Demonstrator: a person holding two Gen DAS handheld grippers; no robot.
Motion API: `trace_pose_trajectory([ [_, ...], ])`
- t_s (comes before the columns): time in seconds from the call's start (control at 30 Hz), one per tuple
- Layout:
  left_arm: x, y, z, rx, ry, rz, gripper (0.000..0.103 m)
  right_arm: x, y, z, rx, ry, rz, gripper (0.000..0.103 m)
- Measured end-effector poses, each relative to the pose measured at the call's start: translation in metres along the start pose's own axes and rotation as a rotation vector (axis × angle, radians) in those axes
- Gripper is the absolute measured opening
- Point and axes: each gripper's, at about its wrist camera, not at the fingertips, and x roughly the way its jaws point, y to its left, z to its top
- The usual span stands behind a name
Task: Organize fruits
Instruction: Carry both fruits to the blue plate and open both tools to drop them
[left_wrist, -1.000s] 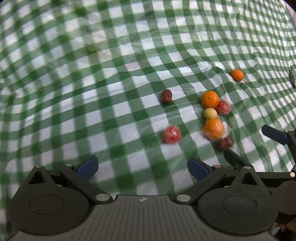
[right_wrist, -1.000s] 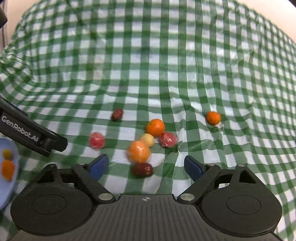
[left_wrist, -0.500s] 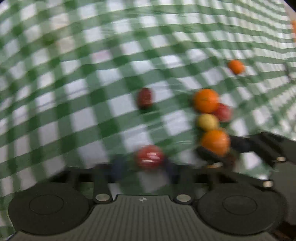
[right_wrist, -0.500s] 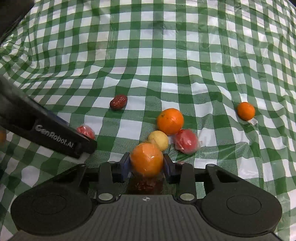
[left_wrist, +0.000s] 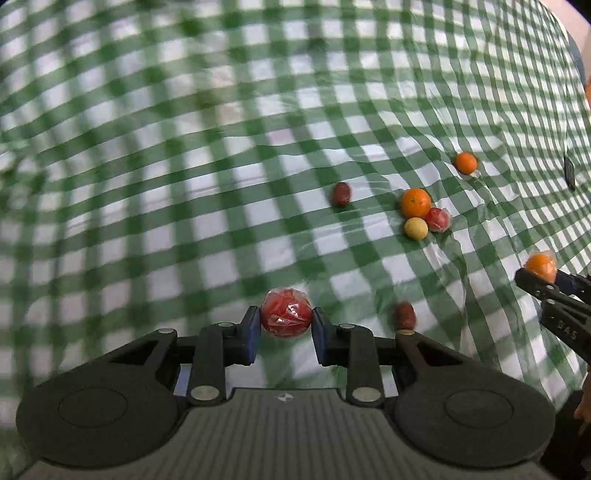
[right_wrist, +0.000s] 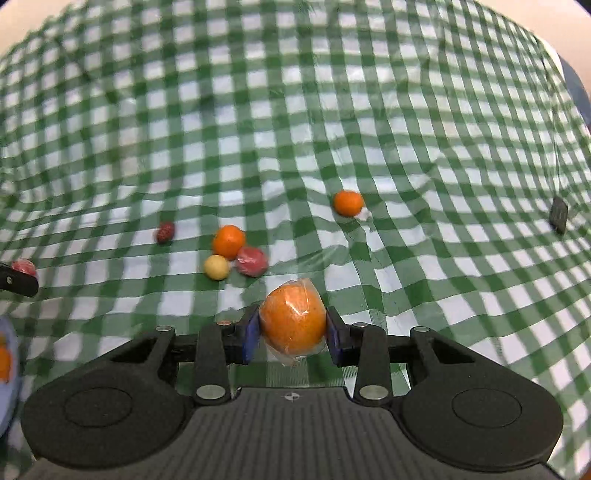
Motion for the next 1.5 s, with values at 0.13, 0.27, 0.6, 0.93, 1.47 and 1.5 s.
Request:
trace_pose_trajectory([
  [0.13,-0.048,0.018,-0.03,-0.047,-0.01,0.043,0.033,-0.045,0.027,-0.006,-0.079,-0.013,0.097,0.038],
  [0.27,-0.089,0.035,-0.065,-0.099,-0.002,0.078,0.033,-0.086,0.063,-0.018,-0.11,-0.004,0.235,0.038],
  [0.6,-0.168,0.071,-0.156,-0.194,-0.024,0.131,0.033,-0.186,0.155,-0.052,-0.232,0.009,0.452,0.038],
  [0.93,-0.203,0.085,-0.207,-0.253,-0.076,0.132,0.033,-0.233,0.188,-0.073,-0.346,-0.016,0.469,0.038],
  [1.47,-0.211,0.09,-0.227,-0.283,-0.126,0.119,0.033,-0.244,0.197,-0.08,-0.405,-0.031,0.462,0.038],
  [1.5,-0.21,0.089,-0.227,-0.284,-0.124,0.117,0.033,-0.244,0.198,-0.08,-0.406,-0.029,0.462,0.038],
])
